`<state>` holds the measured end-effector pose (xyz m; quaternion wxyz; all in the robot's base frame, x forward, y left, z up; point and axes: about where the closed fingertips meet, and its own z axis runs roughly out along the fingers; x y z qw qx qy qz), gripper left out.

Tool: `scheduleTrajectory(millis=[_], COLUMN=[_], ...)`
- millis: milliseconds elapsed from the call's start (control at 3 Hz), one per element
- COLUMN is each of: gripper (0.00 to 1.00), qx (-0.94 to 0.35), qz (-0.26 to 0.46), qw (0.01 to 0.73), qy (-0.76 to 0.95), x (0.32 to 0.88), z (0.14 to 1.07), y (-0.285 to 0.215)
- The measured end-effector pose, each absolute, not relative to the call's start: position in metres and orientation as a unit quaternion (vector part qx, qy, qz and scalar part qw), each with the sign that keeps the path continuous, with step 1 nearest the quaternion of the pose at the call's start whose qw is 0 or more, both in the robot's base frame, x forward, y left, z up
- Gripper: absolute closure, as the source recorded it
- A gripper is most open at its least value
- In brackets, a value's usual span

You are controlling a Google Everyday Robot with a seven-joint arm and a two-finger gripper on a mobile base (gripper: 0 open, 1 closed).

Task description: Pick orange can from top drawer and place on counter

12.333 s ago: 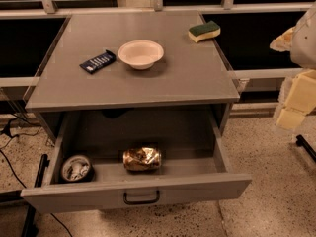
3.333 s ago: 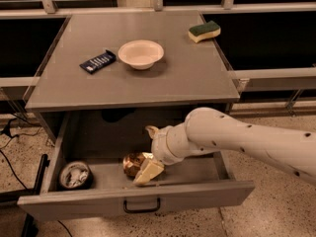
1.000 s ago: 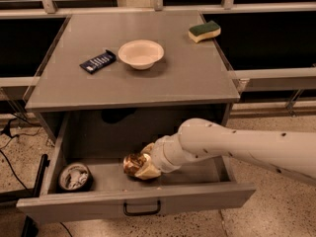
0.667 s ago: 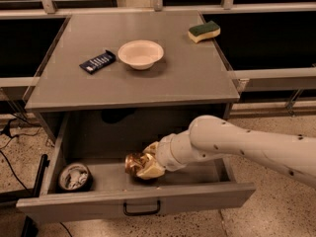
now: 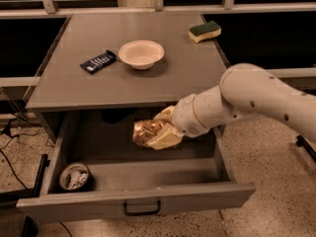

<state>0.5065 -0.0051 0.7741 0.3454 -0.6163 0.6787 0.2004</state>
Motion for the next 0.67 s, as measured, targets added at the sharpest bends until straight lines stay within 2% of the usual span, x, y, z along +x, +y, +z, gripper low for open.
scheduleTrajectory(millis=[333, 667], gripper=[1.0, 1.0], qx=[-0.624, -0.623], qz=[0.162, 0.153], qw=[0.369, 0.389], qy=[0.669, 0.662], x=[0.531, 0.542], z=[0.851, 0.877], y=[-0.018, -0.018])
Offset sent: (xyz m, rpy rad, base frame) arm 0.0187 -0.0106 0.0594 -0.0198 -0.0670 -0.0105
